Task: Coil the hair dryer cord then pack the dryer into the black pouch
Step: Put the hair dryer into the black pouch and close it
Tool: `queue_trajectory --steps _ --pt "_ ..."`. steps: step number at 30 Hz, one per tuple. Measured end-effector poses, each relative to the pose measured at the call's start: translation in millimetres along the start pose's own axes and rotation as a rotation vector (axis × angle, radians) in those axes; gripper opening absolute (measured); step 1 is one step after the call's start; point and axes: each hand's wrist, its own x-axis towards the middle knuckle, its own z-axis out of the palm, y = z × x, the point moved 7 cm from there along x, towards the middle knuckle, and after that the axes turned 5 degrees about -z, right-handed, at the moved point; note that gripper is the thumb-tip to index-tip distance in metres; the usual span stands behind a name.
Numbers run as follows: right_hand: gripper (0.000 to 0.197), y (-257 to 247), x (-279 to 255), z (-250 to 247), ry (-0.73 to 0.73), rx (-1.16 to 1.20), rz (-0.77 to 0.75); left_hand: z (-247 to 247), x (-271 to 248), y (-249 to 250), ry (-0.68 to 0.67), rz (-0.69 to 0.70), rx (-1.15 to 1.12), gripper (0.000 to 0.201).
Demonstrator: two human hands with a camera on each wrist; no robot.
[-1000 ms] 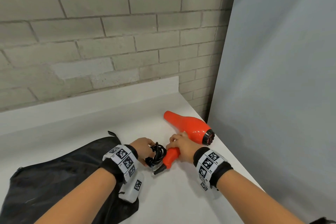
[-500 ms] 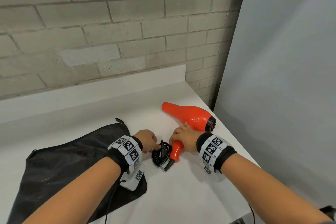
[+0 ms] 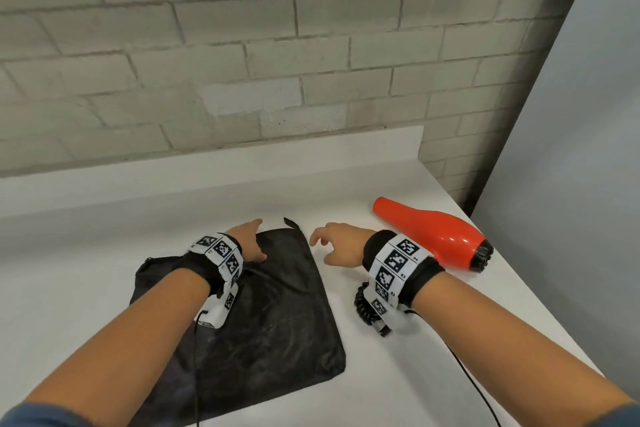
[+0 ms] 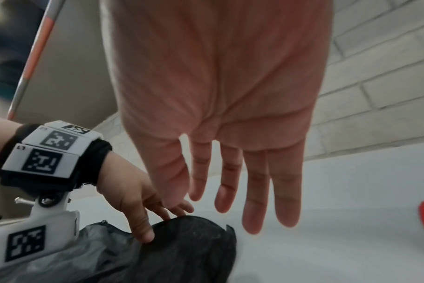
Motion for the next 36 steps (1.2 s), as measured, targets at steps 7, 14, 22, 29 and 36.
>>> queue_trajectory --steps 7,14,22,29,36 --pt "0.069 -28 40 2 0.093 0.089 -0.057 -12 -1 13 0.174 0.312 -0.216 0.025" --pt "0.026 3 29 -32 0.471 0.129 0.059 -76 -68 52 0.603 0.708 -0.456 0.021" --pt "0.04 31 -28 -70 0.795 0.538 0.067 -47 -74 66 0.224 0.573 -0.745 0.027" --pt "0.021 15 -65 -75 0.813 0.807 -0.196 -40 -32 35 0.439 0.164 0.03 0.034" --pt "0.023 22 -71 -75 0.742 0.332 0.008 -54 -27 24 0.597 0.196 -0.741 0.044"
